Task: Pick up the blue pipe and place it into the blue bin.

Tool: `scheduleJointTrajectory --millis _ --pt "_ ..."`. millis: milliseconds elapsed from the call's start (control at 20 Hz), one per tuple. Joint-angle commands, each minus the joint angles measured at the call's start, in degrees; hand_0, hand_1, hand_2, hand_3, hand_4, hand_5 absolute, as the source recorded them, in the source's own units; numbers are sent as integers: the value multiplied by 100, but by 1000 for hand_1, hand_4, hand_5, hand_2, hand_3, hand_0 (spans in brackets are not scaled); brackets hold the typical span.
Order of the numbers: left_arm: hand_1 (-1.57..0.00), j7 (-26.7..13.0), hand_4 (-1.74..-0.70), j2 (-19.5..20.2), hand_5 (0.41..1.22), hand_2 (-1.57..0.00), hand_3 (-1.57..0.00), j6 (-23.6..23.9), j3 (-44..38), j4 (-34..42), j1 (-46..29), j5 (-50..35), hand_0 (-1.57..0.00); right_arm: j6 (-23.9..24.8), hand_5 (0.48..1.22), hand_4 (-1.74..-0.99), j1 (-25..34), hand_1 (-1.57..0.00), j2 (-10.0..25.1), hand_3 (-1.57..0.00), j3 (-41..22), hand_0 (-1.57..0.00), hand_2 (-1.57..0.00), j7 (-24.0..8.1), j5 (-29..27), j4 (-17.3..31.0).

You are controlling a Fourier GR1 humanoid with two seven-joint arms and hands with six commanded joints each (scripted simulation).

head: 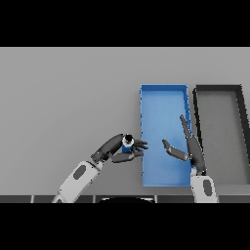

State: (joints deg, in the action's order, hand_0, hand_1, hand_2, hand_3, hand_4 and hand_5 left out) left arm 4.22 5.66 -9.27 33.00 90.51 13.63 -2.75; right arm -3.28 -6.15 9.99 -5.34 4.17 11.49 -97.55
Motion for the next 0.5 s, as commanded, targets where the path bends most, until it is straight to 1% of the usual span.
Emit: scheduleJointTrajectory --millis 0,50,150,200,250,300,350,400,450 --pt "-1569 -72 -1473 -76 1220 -1569 -1569 3 13 -3 18 14 -1568 144 578 -1124 -204 1 -109 1 -44 1 1 3 93 -145" --pt "-1569 -57 -1473 -37 1220 -1569 -1569 -21 -14 39 -28 32 -1569 321 578 -1122 -467 1 -241 1 -100 1 1 29 215 -319" --pt "-1570 -116 -1474 -114 1220 -1570 -1570 -34 -49 42 -36 40 -1570 722 578 -1123 -1068 1 -555 1 -243 1 1 57 518 -699" --pt "-1570 -47 -1474 -84 1220 -1570 -1570 -80 -55 78 -97 54 -1570 941 578 -1133 -1403 1 -746 1 -332 1 1 88 681 -893" --pt "-1570 -62 -1474 -100 1220 -1570 -1570 -96 -95 74 -84 51 -1570 1085 578 -1157 -1600 1 -885 1 -396 1 1 51 794 -1011" --pt "-1570 -79 -1474 -123 1220 -1570 -1570 -120 -104 25 -75 93 -1570 1156 578 -1185 -1652 1 -929 1 -393 1 1 -19 845 -1006" --pt "-1571 -67 -1474 -136 1220 -1571 -1571 -125 -118 -24 -60 170 -1570 1210 577 -1191 -1717 -3 -952 1 -403 1 1 -47 891 -1093" --pt "-1571 30 -1474 -110 1221 -1571 -1571 -173 -137 7 -126 170 -1571 1221 572 -1194 -1802 -11 -1032 1 -476 1 -3 94 873 -1225" --pt "-1571 28 -1475 -132 1221 -1571 -1571 -174 -163 -7 -98 212 -1571 1146 569 -1178 -1804 -19 -1039 1 -466 1 -18 236 719 -1297"
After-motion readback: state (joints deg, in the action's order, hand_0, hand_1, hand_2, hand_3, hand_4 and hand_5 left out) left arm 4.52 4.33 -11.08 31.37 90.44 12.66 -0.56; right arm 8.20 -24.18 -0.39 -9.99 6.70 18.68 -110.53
